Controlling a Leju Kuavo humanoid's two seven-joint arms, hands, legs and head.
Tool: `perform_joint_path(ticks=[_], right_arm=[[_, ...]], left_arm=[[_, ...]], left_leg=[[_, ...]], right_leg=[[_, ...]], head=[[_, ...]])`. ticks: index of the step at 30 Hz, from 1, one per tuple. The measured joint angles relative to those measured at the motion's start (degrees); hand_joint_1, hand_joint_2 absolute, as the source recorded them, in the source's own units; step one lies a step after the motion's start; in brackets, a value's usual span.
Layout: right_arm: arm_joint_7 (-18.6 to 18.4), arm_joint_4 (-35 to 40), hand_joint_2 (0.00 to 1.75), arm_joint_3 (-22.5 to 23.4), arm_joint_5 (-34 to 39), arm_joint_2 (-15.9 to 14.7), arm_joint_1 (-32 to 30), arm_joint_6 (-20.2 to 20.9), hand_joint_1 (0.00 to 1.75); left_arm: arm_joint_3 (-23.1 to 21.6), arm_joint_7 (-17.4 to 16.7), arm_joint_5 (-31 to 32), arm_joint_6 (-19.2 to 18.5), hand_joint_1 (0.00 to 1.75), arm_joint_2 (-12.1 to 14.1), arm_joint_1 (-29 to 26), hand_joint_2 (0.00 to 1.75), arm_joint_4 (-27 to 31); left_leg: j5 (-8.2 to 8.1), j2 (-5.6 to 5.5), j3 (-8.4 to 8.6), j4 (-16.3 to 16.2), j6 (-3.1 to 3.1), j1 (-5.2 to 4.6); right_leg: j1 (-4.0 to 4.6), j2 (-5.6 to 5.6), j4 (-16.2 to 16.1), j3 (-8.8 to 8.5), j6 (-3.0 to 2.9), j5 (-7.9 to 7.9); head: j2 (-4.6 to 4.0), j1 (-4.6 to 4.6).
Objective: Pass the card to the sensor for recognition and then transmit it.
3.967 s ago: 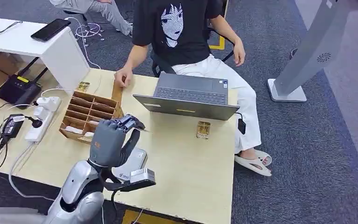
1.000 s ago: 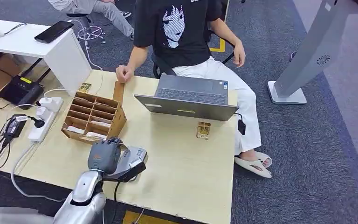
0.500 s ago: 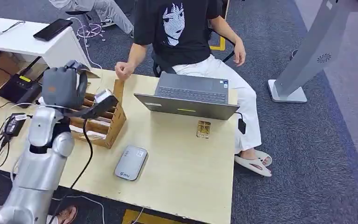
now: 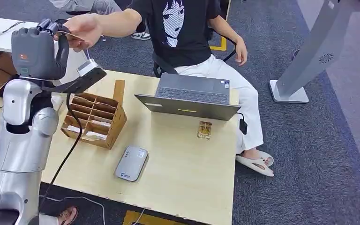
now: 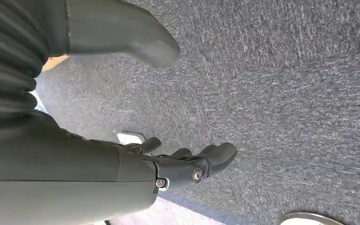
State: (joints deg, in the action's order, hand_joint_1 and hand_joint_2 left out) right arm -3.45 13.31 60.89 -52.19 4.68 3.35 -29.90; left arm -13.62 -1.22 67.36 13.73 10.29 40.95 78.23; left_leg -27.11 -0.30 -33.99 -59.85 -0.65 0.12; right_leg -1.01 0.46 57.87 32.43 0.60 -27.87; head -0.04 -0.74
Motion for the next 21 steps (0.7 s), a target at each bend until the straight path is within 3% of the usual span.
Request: perform_joint_path(ticks=[14, 15, 21], right_arm=[[0.0, 0.0, 1.75, 0.0, -1.2, 0.0, 0.0, 0.4, 0.00], [-0.2, 0.0, 1.75, 0.0, -1.2, 0.0, 0.1, 0.4, 0.00], [-0.7, 0.0, 1.75, 0.0, -1.8, 0.0, 0.3, 0.5, 0.00]], left_arm=[[0.0, -1.8, 0.8, 1.6, 1.75, 1.7, 2.0, 1.75, -2.3], [0.0, -1.8, 0.8, 2.1, 0.03, 1.8, 2.2, 1.75, -3.0], [0.0, -1.1, 1.4, 5.7, 0.00, 0.6, 1.9, 1.75, -5.2]], left_leg=[[0.00, 0.07, -0.12, 0.0, 0.00, 0.00], [0.00, 0.07, -0.12, 0.0, 0.01, 0.00], [-0.02, 0.05, -0.17, 0.0, 0.02, 0.00]], right_leg=[[0.00, 0.10, 0.0, 0.16, 0.00, 0.00], [0.00, 0.10, 0.0, 0.16, 0.00, 0.00], [0.00, 0.09, 0.0, 0.19, 0.00, -0.01]], head=[[0.00, 0.00], [0.02, 0.00], [0.00, 0.00]])
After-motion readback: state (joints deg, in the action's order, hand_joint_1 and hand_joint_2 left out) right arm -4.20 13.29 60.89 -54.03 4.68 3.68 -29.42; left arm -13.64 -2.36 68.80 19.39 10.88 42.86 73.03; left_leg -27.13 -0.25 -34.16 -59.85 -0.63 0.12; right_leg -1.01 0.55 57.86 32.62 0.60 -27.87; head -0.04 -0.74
